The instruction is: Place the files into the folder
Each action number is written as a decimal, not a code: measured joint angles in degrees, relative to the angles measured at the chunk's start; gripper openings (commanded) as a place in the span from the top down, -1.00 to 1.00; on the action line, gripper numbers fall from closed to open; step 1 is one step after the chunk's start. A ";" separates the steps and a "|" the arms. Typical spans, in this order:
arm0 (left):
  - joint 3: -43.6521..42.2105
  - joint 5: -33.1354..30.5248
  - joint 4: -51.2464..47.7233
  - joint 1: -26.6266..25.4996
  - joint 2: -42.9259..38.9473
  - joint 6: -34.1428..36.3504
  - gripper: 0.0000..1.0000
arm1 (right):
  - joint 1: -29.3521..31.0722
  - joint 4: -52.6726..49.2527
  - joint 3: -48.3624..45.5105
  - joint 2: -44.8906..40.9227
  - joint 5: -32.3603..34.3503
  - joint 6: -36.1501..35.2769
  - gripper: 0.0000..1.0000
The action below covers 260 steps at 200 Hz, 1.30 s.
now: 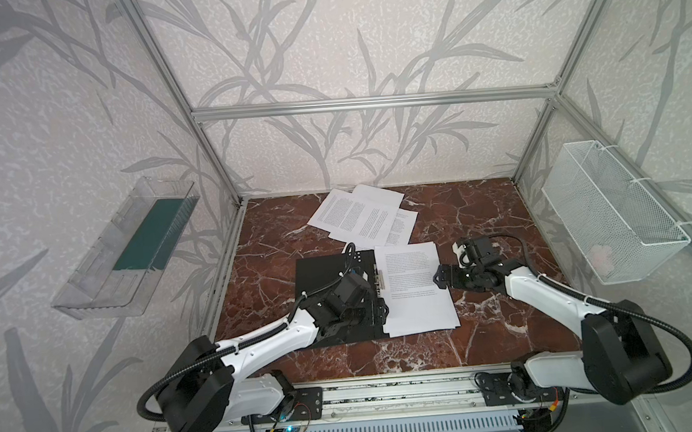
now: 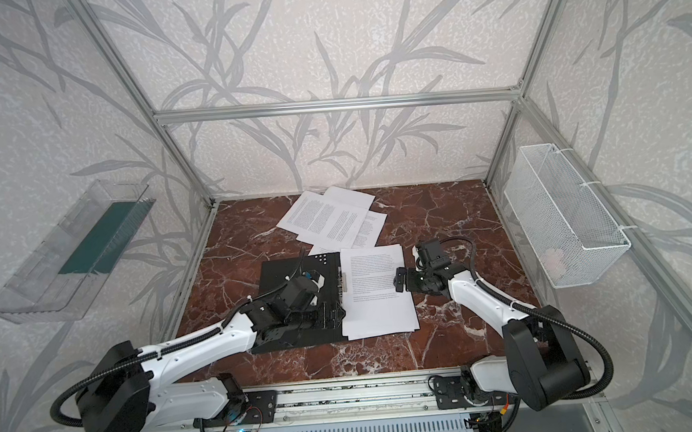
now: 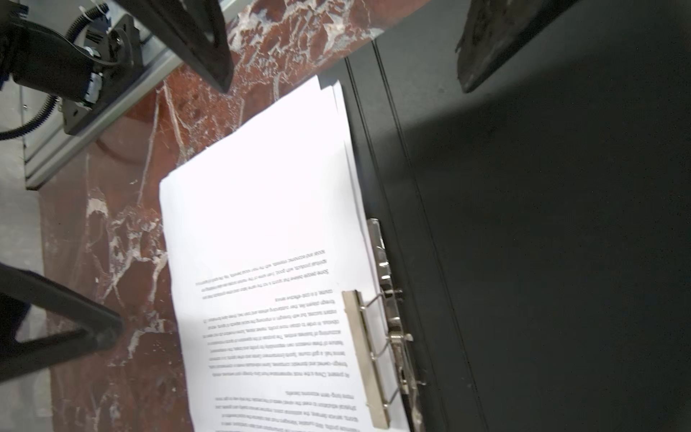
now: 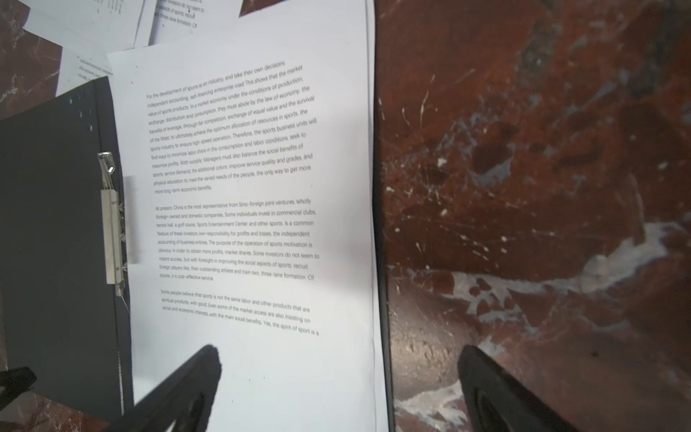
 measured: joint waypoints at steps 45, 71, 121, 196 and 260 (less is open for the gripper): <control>5.09 0.85 0.70 3.37 10.54 2.45 -0.88 | 0.00 2.93 -8.44 -5.16 -1.57 1.68 -1.00; 7.85 1.95 1.29 3.67 15.65 3.37 -0.87 | 0.28 4.07 -9.31 -5.09 -3.28 2.12 -1.00; 5.18 2.97 5.16 3.67 15.23 3.30 -0.87 | 4.42 10.23 -11.23 -3.17 -6.93 4.31 -0.97; -4.48 2.12 9.40 4.48 6.40 1.68 -0.87 | 14.27 12.35 -13.33 -5.53 -4.24 8.28 -0.97; -9.77 4.13 5.64 4.46 -2.54 -0.83 -0.87 | 19.54 13.79 -15.65 -8.52 -2.58 13.35 -0.97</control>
